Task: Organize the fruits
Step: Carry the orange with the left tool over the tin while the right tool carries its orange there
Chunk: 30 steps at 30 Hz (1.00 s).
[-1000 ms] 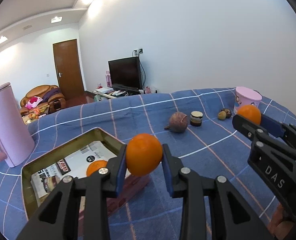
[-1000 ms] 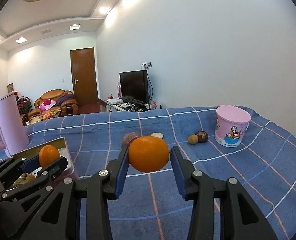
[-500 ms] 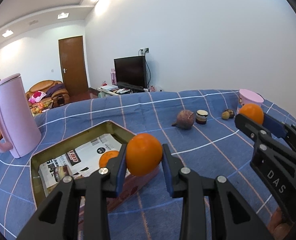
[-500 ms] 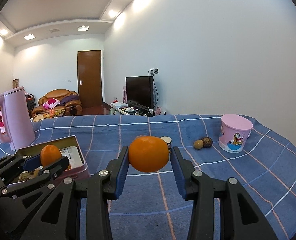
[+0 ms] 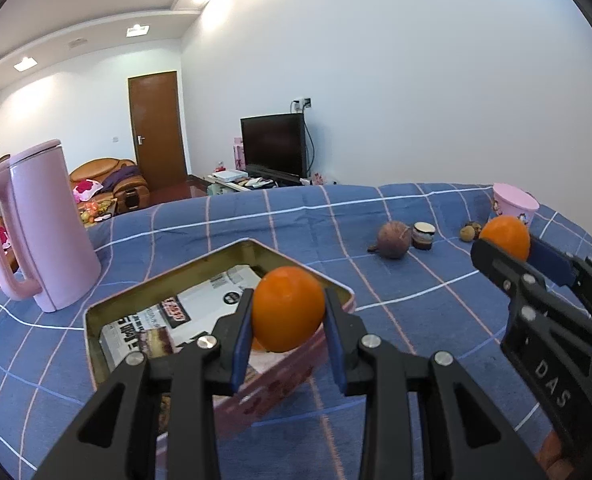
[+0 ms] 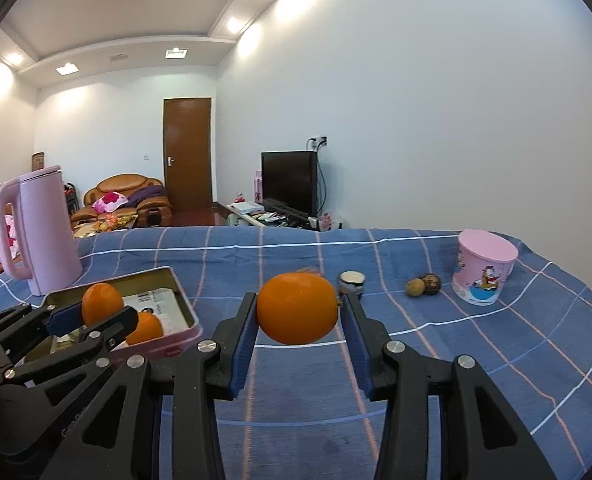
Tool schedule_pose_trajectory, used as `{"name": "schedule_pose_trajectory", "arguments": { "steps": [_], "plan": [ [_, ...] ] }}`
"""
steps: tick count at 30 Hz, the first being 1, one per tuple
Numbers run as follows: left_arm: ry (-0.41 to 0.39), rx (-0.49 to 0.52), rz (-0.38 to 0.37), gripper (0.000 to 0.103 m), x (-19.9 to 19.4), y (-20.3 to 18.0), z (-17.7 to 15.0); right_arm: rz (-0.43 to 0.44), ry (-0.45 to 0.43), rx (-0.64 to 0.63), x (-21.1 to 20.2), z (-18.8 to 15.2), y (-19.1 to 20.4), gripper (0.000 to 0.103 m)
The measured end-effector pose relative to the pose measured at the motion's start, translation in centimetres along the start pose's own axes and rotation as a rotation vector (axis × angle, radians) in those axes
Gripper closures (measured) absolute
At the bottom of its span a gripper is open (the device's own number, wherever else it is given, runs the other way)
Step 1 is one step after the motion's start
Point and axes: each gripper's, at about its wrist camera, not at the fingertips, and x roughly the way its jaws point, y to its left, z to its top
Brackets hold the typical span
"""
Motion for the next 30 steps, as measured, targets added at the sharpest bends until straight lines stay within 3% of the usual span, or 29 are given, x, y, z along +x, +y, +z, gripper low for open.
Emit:
{"name": "schedule_pose_trajectory", "arguments": {
  "steps": [21,30],
  "plan": [
    [0.006,-0.042,0.101,0.069,0.4,5.8,-0.1,0.106,0.006,-0.054,1.2,0.2,6.0,0.059],
    [0.03,-0.112,0.156,0.069,0.9,8.1,-0.2,0.147,0.016,-0.069,2.6,0.4,8.1,0.059]
  ]
}}
